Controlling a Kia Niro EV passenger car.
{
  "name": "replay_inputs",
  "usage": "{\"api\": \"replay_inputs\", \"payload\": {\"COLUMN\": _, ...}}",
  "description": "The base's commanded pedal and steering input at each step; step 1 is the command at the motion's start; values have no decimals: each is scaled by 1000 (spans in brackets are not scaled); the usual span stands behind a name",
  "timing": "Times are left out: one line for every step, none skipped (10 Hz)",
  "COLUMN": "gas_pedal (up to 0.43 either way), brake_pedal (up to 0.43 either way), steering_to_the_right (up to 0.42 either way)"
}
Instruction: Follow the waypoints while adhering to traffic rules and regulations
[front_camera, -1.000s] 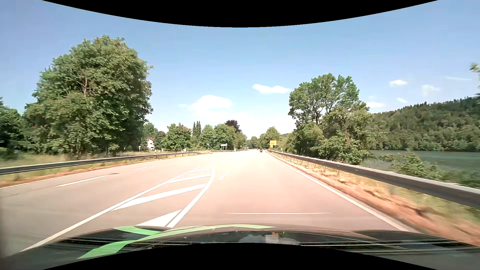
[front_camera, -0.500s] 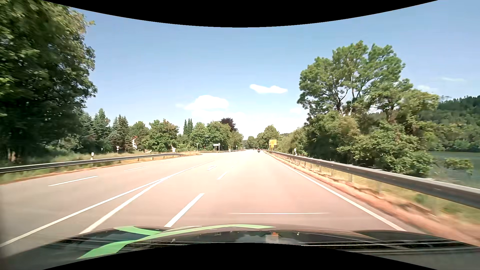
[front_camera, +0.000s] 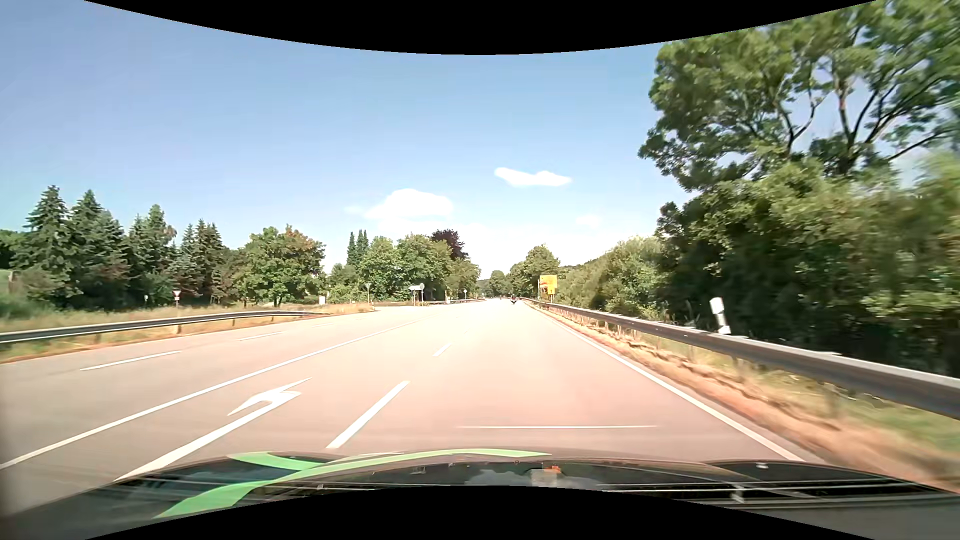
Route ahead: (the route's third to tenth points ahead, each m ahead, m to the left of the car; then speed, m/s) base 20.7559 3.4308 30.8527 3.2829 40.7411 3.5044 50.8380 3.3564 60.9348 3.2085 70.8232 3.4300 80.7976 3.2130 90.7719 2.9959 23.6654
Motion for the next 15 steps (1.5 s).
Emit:
{"api": "replay_inputs", "payload": {"gas_pedal": 331, "brake_pedal": 0, "steering_to_the_right": 4}}
{"api": "replay_inputs", "payload": {"gas_pedal": 311, "brake_pedal": 0, "steering_to_the_right": 4}}
{"api": "replay_inputs", "payload": {"gas_pedal": 299, "brake_pedal": 0, "steering_to_the_right": 4}}
{"api": "replay_inputs", "payload": {"gas_pedal": 299, "brake_pedal": 0, "steering_to_the_right": 4}}
{"api": "replay_inputs", "payload": {"gas_pedal": 299, "brake_pedal": 0, "steering_to_the_right": 3}}
{"api": "replay_inputs", "payload": {"gas_pedal": 299, "brake_pedal": 0, "steering_to_the_right": 4}}
{"api": "replay_inputs", "payload": {"gas_pedal": 311, "brake_pedal": 0, "steering_to_the_right": 4}}
{"api": "replay_inputs", "payload": {"gas_pedal": 311, "brake_pedal": 0, "steering_to_the_right": 4}}
{"api": "replay_inputs", "payload": {"gas_pedal": 319, "brake_pedal": 0, "steering_to_the_right": 3}}
{"api": "replay_inputs", "payload": {"gas_pedal": 319, "brake_pedal": 0, "steering_to_the_right": 2}}
{"api": "replay_inputs", "payload": {"gas_pedal": 319, "brake_pedal": 0, "steering_to_the_right": 1}}
{"api": "replay_inputs", "payload": {"gas_pedal": 319, "brake_pedal": 0, "steering_to_the_right": -1}}
{"api": "replay_inputs", "payload": {"gas_pedal": 319, "brake_pedal": 0, "steering_to_the_right": -2}}
{"api": "replay_inputs", "payload": {"gas_pedal": 331, "brake_pedal": 0, "steering_to_the_right": -2}}
{"api": "replay_inputs", "payload": {"gas_pedal": 339, "brake_pedal": 0, "steering_to_the_right": -2}}
